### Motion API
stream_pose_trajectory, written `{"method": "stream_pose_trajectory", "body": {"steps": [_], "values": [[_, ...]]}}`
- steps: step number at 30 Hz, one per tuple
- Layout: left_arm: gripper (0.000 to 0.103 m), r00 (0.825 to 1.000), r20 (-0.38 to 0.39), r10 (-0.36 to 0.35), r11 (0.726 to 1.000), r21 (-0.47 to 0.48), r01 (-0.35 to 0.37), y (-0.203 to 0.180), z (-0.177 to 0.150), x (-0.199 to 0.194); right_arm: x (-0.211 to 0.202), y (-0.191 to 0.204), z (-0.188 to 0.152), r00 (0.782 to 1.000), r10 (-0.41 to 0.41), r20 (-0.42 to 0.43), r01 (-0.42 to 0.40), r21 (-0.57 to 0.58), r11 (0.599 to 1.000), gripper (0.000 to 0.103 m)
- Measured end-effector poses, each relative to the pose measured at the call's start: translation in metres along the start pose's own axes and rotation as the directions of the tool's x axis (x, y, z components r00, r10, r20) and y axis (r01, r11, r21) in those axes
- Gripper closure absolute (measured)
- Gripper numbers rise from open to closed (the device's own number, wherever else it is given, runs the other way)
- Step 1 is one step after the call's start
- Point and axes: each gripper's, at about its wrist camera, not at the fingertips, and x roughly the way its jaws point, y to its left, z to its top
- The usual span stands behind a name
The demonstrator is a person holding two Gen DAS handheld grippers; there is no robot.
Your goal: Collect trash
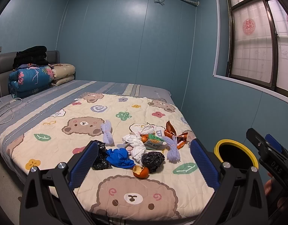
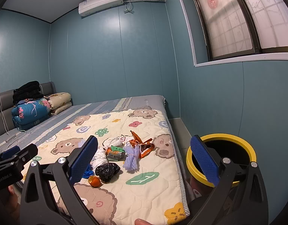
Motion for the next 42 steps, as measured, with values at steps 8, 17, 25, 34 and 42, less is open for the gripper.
{"method": "stream_pose_trajectory", "body": {"steps": [8, 17, 25, 34, 42], "values": [[0.008, 1.0, -0.015, -0.006, 1.0, -0.006, 0.005, 0.0008, 0.0022, 0.001, -0.0016, -0.0002, 0.0015, 1.0, 0.001, -0.002, -0.001, 0.002, 1.0, 0.008], [0.008, 1.0, -0.015, -0.006, 1.0, -0.007, 0.005, 0.0008, 0.0031, 0.0013, -0.0013, 0.0, 0.0024, 1.0, 0.0, -0.003, 0.0, 0.001, 1.0, 0.008], [0.008, 1.0, -0.017, -0.008, 1.0, -0.007, 0.008, 0.0002, 0.0027, 0.0007, -0.0013, -0.0003, 0.0025, 1.0, 0.001, -0.002, -0.001, 0.002, 1.0, 0.008], [0.008, 1.0, -0.015, -0.006, 1.0, -0.007, 0.006, 0.0001, 0.0029, 0.0005, -0.0019, 0.0001, 0.0025, 1.0, 0.002, -0.003, -0.002, 0.004, 1.0, 0.008], [0.008, 1.0, -0.021, -0.009, 1.0, -0.008, 0.008, -0.0005, 0.0027, 0.0006, -0.0015, 0.0001, 0.0024, 1.0, 0.002, -0.003, -0.002, 0.006, 1.0, 0.008]]}}
